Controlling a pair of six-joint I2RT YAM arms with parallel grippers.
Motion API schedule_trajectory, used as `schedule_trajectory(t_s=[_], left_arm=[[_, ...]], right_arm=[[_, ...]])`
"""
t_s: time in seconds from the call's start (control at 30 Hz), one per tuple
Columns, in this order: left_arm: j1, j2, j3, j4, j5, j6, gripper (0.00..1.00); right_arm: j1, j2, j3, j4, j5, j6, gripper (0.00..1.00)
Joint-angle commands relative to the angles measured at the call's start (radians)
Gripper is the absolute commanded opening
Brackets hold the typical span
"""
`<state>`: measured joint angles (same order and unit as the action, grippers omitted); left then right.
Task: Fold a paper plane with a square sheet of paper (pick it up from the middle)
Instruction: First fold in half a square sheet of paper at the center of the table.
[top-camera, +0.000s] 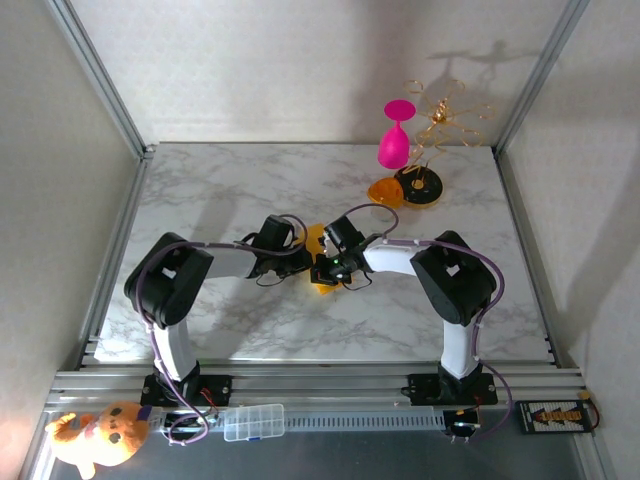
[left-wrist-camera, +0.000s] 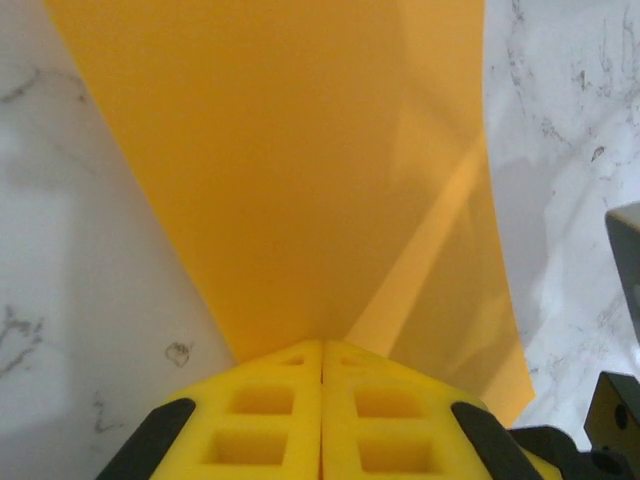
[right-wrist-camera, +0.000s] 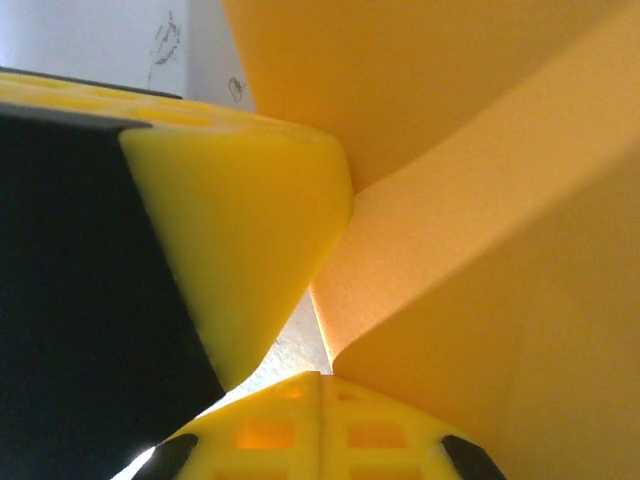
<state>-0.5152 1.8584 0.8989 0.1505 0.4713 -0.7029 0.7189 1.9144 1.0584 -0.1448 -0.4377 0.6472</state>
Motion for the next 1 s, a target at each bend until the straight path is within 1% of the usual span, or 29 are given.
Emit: schedule_trajectory(t_s=[0.0,0.17,0.27,0.37,0.43,0.6,0.7,0.8,0.97], left_arm=[[0.038,0.048,0.048,-0.064,-0.071,0.03,0.07],[0.088,0.101,0.132,-0.113,-0.05,0.074,0.08],[0.115,0.129,0.172,-0.132,-0.019,0.099,0.09],[0.126,0.145,0.194,-0.144,0.003,0.117,0.08],[0.126,0.148,0.198,-0.145,0.023,0.12,0.08],[0.106,0.128,0.179,-0.158,0.067,0.136,0.08],[0.085,0.096,0.152,-0.171,0.081,0.146,0.07],[0.065,0.064,0.114,-0.163,0.095,0.145,0.07],[0.039,0.048,0.08,-0.151,0.114,0.143,0.07]], right_arm=[[0.011,0.025,-0.068,-0.143,0.077,-0.01,0.01],[0.01,0.023,-0.112,-0.16,0.082,-0.032,0.01],[0.01,0.024,-0.131,-0.162,0.081,-0.033,0.0],[0.01,0.025,-0.131,-0.153,0.079,-0.029,0.0],[0.01,0.01,-0.114,-0.133,0.061,-0.03,0.01],[0.001,-0.083,-0.012,-0.056,0.029,-0.028,0.02],[-0.005,-0.114,0.001,-0.017,0.024,-0.014,0.02],[-0.016,-0.109,-0.011,-0.001,0.043,0.0,0.02],[-0.019,-0.071,0.002,0.016,0.033,0.007,0.02]])
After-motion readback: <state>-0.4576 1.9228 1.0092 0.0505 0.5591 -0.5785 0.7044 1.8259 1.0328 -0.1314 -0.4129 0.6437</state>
